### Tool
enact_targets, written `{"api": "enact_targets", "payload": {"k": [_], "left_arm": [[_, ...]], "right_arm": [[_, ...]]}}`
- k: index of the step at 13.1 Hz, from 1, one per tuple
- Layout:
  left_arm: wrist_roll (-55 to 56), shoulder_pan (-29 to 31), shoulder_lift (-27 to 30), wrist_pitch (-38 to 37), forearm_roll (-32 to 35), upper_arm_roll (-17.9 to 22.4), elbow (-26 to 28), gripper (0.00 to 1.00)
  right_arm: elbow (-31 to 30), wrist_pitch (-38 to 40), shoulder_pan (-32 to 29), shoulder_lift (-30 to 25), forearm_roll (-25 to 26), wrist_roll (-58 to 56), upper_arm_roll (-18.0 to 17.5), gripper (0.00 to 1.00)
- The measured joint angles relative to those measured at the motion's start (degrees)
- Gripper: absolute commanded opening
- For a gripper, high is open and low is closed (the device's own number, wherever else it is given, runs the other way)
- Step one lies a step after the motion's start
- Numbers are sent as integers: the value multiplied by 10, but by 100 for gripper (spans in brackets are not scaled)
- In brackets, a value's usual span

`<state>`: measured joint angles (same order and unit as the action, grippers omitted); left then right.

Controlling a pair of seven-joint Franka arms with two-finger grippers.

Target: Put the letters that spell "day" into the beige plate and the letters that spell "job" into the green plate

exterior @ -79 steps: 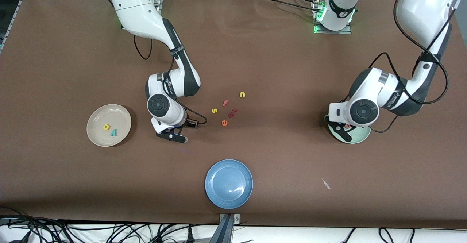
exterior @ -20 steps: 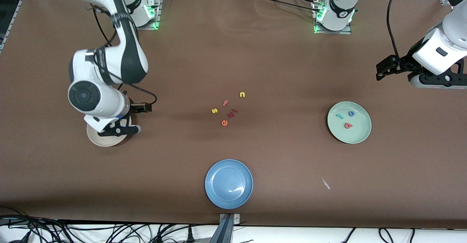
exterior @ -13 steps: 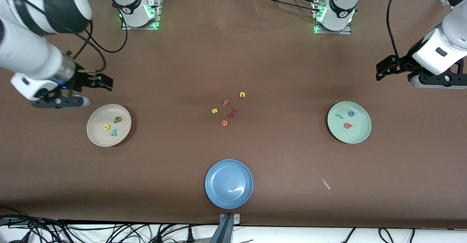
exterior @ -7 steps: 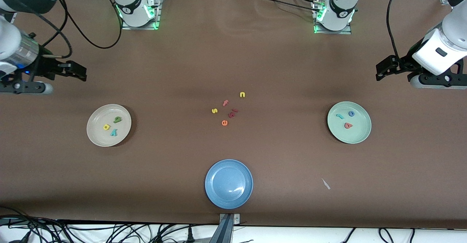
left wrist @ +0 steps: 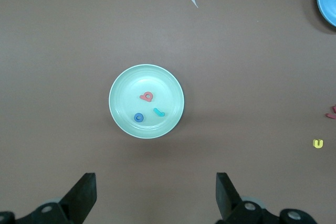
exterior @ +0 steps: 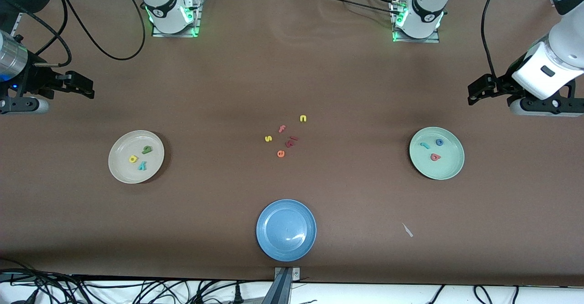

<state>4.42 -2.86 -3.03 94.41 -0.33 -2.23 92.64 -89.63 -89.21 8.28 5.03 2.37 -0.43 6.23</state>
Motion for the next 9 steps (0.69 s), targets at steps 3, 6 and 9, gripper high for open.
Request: {"api": "enact_targets", "payload": {"k": [3, 6, 9], "left_arm": [[1, 0, -5, 18, 0, 1, -2, 100], [3, 0, -5, 18, 0, 1, -5, 100], [4, 0, -5, 13, 0, 2, -7, 100]], "right_arm": [[-2, -1, 0, 4, -1, 0, 0, 100], [-2, -1, 0, 5, -2, 0, 0, 100], [-2, -4, 0, 5, -3, 0, 0, 100]]}}
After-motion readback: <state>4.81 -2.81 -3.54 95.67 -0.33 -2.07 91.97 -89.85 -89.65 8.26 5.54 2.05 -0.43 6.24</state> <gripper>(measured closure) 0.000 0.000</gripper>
